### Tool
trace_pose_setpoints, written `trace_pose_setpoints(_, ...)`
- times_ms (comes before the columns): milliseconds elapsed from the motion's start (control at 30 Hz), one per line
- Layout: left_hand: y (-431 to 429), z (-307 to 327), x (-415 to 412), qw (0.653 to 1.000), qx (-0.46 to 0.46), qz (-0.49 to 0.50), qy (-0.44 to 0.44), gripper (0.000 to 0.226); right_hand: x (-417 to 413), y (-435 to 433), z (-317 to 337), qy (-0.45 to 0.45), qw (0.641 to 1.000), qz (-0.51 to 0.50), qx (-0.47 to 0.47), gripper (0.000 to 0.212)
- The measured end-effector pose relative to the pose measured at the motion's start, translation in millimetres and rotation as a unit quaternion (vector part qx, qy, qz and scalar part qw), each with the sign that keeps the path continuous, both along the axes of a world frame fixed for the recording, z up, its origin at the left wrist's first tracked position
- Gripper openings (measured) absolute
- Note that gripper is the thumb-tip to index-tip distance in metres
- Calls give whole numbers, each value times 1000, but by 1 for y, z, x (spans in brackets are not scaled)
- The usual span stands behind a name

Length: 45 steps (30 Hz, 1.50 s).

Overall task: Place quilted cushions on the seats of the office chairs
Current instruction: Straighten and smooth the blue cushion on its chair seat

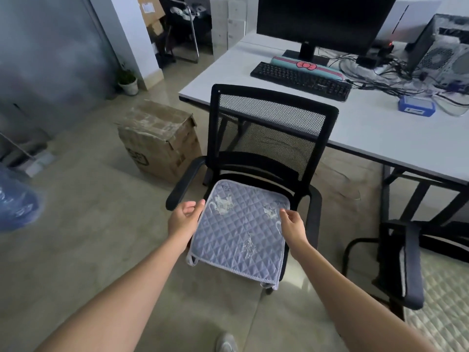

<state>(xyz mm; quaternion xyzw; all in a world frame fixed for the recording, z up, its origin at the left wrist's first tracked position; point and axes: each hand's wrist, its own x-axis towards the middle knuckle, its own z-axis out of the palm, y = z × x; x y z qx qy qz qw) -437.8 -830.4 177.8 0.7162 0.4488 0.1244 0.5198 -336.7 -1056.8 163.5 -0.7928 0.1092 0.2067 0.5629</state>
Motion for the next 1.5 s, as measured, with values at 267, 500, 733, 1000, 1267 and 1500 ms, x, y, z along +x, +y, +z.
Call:
trace_pose_setpoints(267, 36, -28, 52, 998, -16, -51, 16, 50, 33, 41, -26, 15, 1000, -12, -22, 41)
trace_pose_setpoints(500, 52, -58, 85, 996, -32, -71, 33, 51, 53, 49, -48, 29, 998, -40, -36, 36)
trace_pose_setpoints(733, 68, -96, 108, 991, -47, -109, 67, 49, 63, 54, -74, 39, 996, -63, -54, 40)
trace_pose_setpoints(1000, 90, -149, 125, 982, -70, -145, 102, 43, 62, 54, -123, 61, 989, -100, -87, 46)
trace_pose_setpoints(1267, 110, -225, 129, 979, -132, -91, 122, 25, 60, 41, -188, 97, 983, -101, -118, 39)
trace_pose_setpoints(1500, 115, -279, 128, 980, -139, -69, 127, 48, 60, 27, -234, 147, 964, -143, -171, 81)
